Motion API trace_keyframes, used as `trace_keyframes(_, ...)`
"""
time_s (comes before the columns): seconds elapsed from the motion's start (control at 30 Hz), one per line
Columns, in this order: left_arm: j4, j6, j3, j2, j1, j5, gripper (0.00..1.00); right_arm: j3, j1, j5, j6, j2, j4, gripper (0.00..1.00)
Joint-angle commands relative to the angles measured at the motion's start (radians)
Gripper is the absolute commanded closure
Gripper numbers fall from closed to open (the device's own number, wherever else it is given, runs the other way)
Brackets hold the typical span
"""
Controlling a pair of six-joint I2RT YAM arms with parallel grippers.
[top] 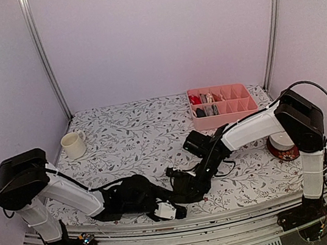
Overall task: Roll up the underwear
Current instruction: Roll the underwear at the center of the board.
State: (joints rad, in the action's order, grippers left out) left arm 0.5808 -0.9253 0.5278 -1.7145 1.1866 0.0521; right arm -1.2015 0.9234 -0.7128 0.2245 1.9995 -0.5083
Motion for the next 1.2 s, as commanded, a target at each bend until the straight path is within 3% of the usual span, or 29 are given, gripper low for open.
trace_keyframes(0.0, 0.043, 0.016, 0.032, -0.052, 0.018, -0.105, 0.46, 0.0, 0.003, 0.042, 0.008, 0.038, -0.037, 0.97)
trace_keyframes(0.3, 0.05, 0.005, 0.045, -0.113, 0.038, -0.141, 0.51, 0.004, 0.005, 0.056, 0.01, 0.038, -0.033, 0.97)
trace_keyframes(0.53, -0.005, 0.03, 0.087, -0.178, 0.049, -0.155, 0.77, 0.0, 0.004, 0.065, 0.01, 0.038, -0.031, 0.97)
trace_keyframes(0.67, -0.046, 0.046, 0.104, -0.198, 0.048, -0.156, 1.0, 0.0, 0.004, 0.082, 0.011, 0.035, -0.032, 0.96)
trace_keyframes(0.73, -0.091, 0.058, 0.117, -0.192, 0.046, -0.144, 1.0, 0.0, 0.004, 0.104, 0.012, 0.023, -0.033, 0.94)
trace_keyframes(0.93, -0.339, 0.13, 0.2, -0.172, 0.001, -0.006, 1.0, 0.059, 0.003, 0.263, 0.0, -0.122, 0.026, 0.66)
trace_keyframes(1.1, -0.531, 0.186, 0.294, -0.179, -0.061, 0.14, 1.0, 0.214, 0.011, 0.396, -0.021, -0.331, 0.155, 0.38)
trace_keyframes(1.17, -0.592, 0.194, 0.33, -0.188, -0.081, 0.189, 1.0, 0.274, 0.017, 0.467, -0.034, -0.392, 0.202, 0.31)
